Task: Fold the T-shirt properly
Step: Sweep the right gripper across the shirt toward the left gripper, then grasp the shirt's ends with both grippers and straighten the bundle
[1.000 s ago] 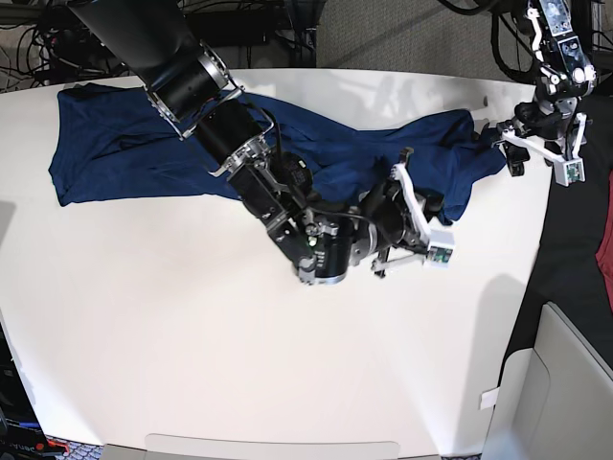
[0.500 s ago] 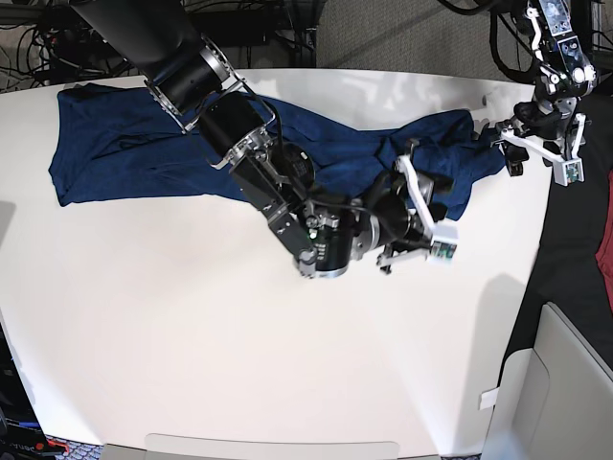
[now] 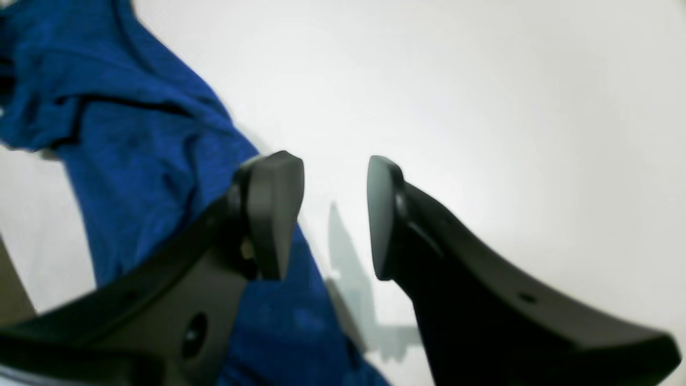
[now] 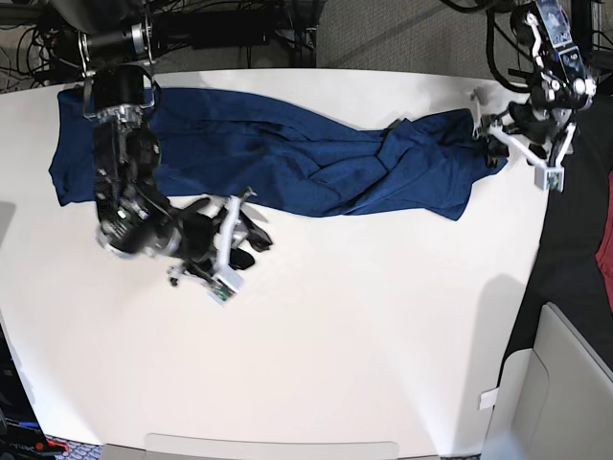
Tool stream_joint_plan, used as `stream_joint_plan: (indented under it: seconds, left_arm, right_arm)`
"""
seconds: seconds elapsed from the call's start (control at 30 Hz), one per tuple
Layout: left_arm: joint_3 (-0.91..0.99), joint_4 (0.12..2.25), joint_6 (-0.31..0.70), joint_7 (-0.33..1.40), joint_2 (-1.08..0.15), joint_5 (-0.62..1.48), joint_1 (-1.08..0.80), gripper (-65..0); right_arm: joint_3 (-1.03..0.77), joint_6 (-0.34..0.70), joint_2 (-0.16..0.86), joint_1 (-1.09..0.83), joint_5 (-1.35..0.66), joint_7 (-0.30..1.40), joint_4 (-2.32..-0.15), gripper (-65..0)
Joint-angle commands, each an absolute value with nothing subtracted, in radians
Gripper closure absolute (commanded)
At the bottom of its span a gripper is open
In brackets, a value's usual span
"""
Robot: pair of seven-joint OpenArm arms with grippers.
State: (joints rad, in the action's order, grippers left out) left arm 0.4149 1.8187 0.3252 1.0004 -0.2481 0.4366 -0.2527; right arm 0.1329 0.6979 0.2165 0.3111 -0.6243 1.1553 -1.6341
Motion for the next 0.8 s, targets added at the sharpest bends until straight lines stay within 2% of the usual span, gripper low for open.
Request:
stream_joint_plan:
  seconds: [0.0,0.17,0.43,0.63,0.77]
  left_arm:
    - [0.423,1.817,0.344,1.02,-0.265,0.441,-0.228,-46.7]
    - [0.479,1.774,0.384,1.098,-0.265,0.441,-0.151,-46.7]
    - [0.516,1.725,0.398,1.104,-0.268,0.44,-0.116,-46.8]
    - [0.521,1.716,0.573,1.198,-0.266,0.472,-0.116,-46.7]
    - [0.516,1.661,0.598,1.214,-0.266,0.539,-0.116,-46.6]
  right_arm:
    - [0.097,0.698,0.259,0.302,-0.624,1.145,-1.669,-23.9]
    - [0.018,0.698,0.323,0.166,-0.624,1.145,-1.804,-23.9]
    - [-0.093,0.698,0.328,0.054,-0.622,1.145,-1.886,-23.9]
    - [-0.105,0.698,0.337,0.045,-0.622,1.145,-1.899,-23.9]
    - [-0.105,0.698,0.34,0.042,-0.622,1.145,-1.906,-23.9]
